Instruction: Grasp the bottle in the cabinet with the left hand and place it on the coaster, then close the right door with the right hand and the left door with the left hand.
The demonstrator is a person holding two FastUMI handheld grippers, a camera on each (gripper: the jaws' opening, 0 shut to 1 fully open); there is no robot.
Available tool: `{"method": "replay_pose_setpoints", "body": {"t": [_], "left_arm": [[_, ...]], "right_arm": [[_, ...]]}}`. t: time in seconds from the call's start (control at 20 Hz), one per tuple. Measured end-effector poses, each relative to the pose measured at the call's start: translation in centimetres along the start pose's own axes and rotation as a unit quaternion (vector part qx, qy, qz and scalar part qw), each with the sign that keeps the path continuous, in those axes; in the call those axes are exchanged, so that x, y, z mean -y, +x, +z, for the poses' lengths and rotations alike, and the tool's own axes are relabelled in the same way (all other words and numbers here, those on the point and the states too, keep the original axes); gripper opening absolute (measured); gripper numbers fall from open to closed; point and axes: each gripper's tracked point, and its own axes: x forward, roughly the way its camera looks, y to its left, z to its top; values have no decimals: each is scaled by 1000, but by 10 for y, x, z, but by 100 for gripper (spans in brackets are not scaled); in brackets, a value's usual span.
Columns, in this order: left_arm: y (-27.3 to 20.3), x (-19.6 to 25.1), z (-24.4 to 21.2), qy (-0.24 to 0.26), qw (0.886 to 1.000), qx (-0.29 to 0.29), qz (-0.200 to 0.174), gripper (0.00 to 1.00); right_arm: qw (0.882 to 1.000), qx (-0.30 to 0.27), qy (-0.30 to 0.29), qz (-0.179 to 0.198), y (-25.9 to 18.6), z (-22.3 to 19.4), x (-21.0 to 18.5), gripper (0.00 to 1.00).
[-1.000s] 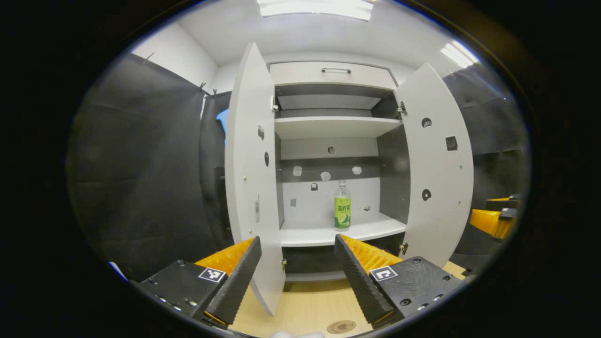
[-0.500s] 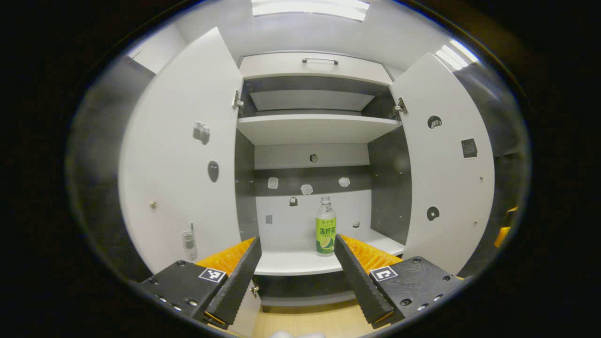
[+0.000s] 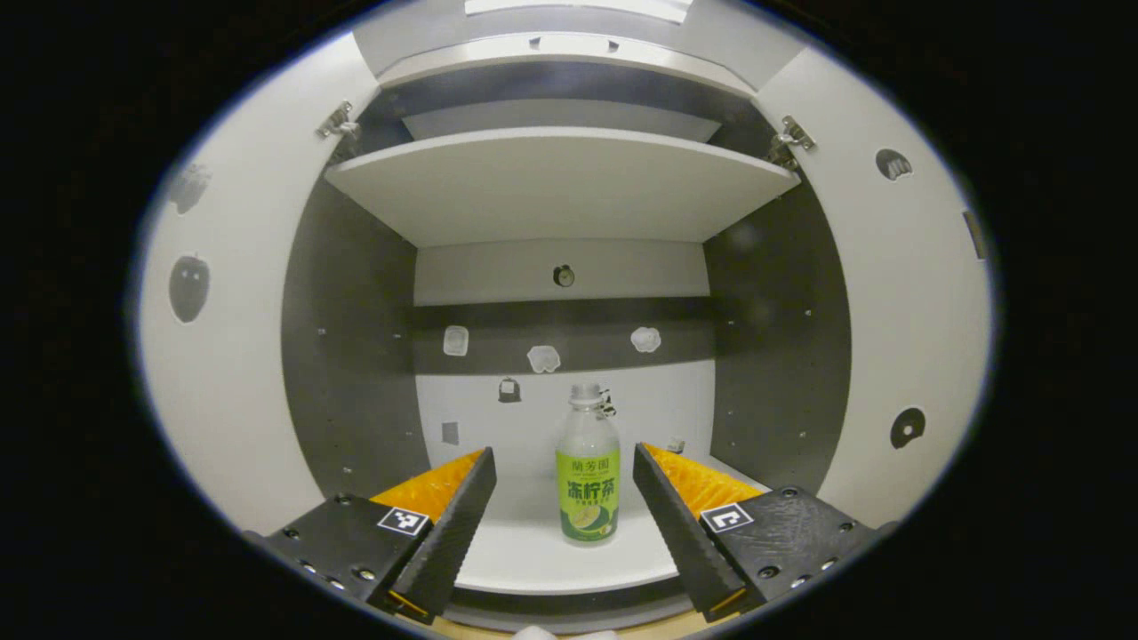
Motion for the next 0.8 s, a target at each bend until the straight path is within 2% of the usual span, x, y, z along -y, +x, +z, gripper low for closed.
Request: {"method": "replay_pose_setpoints", "body": {"t": [0.1,0.15,0.25,0.3,0.35,0.4,0.45,0.6,0.65,0.7,0.8], "left_arm": [[26,4,-13,-12,1000,-12,3,95],[38,6,-17,-15,1000,-17,3,99],[54,3,-24,-13,1000,-20,12,95],[63,7,-24,-15,1000,-18,9,100],[69,10,-26,-21,1000,-19,6,96],[74,10,-31,-24,999,-23,5,92],[79,9,-35,-25,999,-26,7,96],[87,8,-42,-21,999,-35,16,96],[88,9,-43,-20,999,-36,15,100],[89,10,-44,-19,999,-38,13,96],[93,8,-46,-13,999,-38,14,96]], "right_arm": [[1000,-4,-4,-5,2,0,2,100],[1000,-4,-4,-6,2,1,2,100],[1000,-6,-9,-9,3,0,2,100],[1000,-9,-12,-9,4,-2,1,100],[1000,-12,-15,-8,4,-3,0,100],[1000,-14,-16,-5,4,-5,-1,100],[1000,-15,-18,-3,4,-6,-2,100],[1000,-19,-23,-3,4,-10,-3,100],[1000,-20,-24,-4,4,-11,-1,100],[999,-21,-24,-6,4,-12,0,100],[999,-23,-24,-7,5,-13,1,100]]}}
